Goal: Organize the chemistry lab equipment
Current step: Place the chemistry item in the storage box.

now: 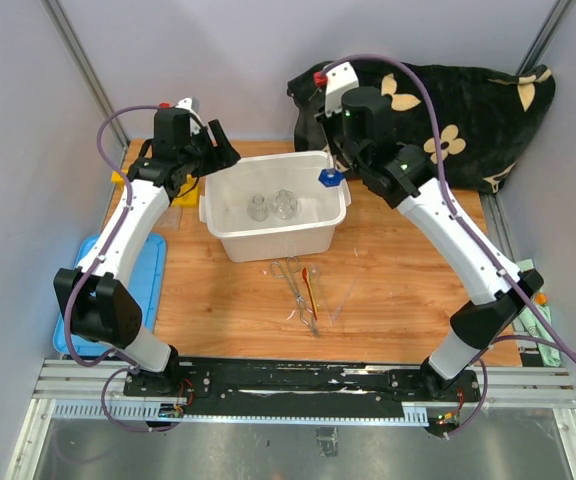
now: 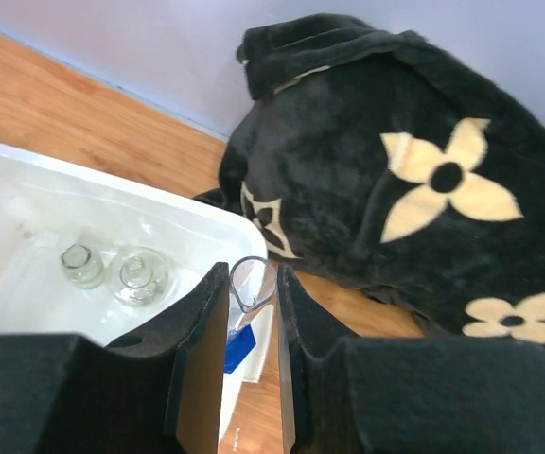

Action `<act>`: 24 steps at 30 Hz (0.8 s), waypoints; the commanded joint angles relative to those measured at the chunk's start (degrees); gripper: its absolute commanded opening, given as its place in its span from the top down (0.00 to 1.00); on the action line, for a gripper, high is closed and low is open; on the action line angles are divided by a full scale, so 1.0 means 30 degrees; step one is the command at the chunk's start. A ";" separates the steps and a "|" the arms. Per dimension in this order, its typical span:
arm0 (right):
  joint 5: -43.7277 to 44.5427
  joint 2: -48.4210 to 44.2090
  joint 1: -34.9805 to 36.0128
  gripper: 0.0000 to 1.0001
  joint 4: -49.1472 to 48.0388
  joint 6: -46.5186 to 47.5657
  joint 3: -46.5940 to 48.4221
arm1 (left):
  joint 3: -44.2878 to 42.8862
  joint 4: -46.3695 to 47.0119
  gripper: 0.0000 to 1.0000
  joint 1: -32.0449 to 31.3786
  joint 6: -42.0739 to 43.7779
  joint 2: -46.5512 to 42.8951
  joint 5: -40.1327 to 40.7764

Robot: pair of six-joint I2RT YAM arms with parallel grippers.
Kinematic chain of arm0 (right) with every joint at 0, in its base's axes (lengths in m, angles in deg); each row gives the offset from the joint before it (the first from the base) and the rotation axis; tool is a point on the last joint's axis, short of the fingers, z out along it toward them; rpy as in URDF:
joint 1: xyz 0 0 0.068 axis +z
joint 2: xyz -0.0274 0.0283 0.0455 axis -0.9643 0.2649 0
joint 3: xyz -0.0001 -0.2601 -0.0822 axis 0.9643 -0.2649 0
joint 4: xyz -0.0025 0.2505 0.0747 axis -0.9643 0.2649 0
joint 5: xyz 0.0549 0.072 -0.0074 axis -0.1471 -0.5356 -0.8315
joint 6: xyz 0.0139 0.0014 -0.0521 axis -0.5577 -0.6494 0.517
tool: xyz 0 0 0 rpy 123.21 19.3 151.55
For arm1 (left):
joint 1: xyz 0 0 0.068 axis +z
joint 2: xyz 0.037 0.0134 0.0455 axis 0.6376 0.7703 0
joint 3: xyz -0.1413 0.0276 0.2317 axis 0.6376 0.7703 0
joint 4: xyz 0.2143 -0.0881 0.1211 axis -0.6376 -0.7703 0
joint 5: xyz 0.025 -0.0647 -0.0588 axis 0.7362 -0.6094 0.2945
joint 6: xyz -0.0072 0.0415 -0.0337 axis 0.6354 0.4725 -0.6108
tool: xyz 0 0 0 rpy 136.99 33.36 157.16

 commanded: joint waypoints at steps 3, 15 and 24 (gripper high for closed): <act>-0.2090 0.0841 0.0268 0.92 -0.3784 -0.0441 -0.1794 | -0.0442 0.0603 0.30 0.0262 0.0018 -0.0115 0.0092; -0.2179 0.2835 0.0136 0.92 -0.7101 -0.0546 -0.3599 | -0.0485 0.0653 0.30 0.0501 0.0023 0.0085 0.0180; -0.0013 0.3662 -0.0153 0.91 -1.0513 -0.0419 -0.5823 | -0.0875 0.0614 0.30 0.0773 0.0052 0.0594 0.0118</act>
